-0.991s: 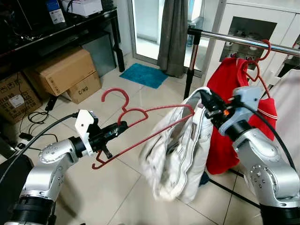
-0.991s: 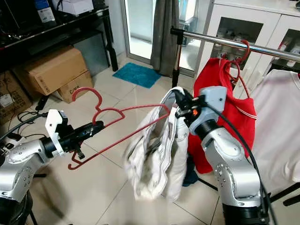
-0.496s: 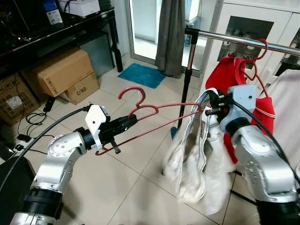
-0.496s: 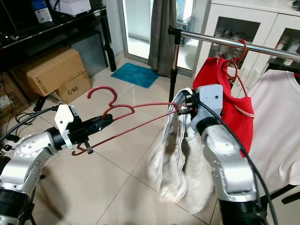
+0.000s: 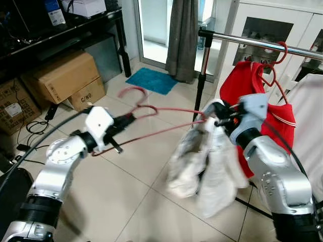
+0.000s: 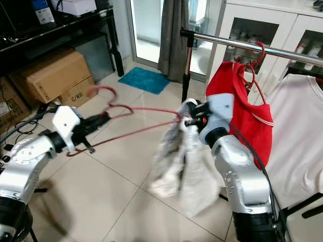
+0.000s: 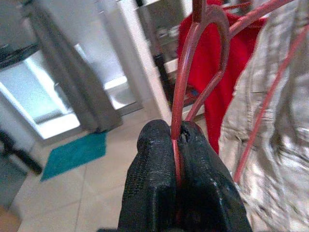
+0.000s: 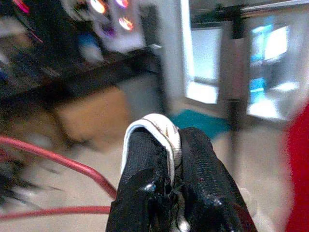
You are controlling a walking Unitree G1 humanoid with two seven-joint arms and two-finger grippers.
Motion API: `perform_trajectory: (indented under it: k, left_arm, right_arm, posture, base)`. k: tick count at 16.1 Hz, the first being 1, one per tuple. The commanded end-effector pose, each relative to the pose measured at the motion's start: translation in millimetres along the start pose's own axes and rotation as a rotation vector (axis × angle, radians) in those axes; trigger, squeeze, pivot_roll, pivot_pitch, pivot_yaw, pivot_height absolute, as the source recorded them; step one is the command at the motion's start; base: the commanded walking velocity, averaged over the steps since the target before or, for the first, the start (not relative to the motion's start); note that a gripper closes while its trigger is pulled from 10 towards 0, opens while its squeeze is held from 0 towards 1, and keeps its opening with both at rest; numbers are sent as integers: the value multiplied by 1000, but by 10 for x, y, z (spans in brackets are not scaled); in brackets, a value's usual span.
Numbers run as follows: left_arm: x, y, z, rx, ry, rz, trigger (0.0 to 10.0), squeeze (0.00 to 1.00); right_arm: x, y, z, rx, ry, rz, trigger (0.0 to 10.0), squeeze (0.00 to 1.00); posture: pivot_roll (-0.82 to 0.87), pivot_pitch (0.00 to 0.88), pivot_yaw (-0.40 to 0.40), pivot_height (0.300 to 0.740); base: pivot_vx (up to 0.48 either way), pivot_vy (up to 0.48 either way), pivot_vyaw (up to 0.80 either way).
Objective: Hang hanger
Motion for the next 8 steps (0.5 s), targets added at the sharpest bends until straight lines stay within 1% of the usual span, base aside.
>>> perform_trajectory:
  k: [1, 2, 3, 4, 6, 7, 8]
  left_arm:
    - [-429, -103, 244, -55, 225, 24, 0, 0]
    - [-412, -94, 213, -44, 221, 35, 0, 0]
    - [-365, -82, 149, -29, 209, 57, 0, 0]
    - [-339, -101, 109, -36, 208, 56, 0, 0]
    - [-384, -151, 114, -48, 253, 88, 0, 0]
    - [-438, -195, 139, -56, 290, 130, 0, 0]
    - [-485, -241, 179, -64, 313, 157, 0, 0]
  right_arm:
    - [204, 327, 132, 136, -44, -52, 0, 0]
    - [149, 353, 138, 150, -3, -89, 0, 0]
    - [41, 374, 151, 163, 76, -148, 0, 0]
    - [-51, 387, 175, 170, 141, -182, 0, 0]
    - [-45, 437, 203, 214, 137, -291, 0, 0]
    - [-16, 454, 229, 231, 144, -395, 0, 0]
    - [-9, 453, 257, 238, 162, -471, 0, 0]
  posture:
    - [-176, 0, 50, 740]
    - [-178, 0, 52, 740]
    - [-180, 0, 57, 740]
    - [-183, 0, 61, 740]
    - [-184, 0, 66, 740]
    - [-185, 0, 66, 740]
    - [-185, 0, 66, 740]
  base:
    - [0, 0, 0]
    - [0, 0, 0]
    - [0, 0, 0]
    - [0, 0, 0]
    - [0, 0, 0]
    - [0, 0, 0]
    - [0, 0, 0]
Point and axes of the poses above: a point about 5 cm out from each wrist's last joint towards the gripper, its own z axis pointing back from the gripper into the wrist, its own y axis along the axis of the wrist's last joint, x = y × z, the point moved 4 cm from there along -z, pointing out of the wrist towards the gripper, and after that the axes turned 9 degrees about z, right-handed, at the moved point
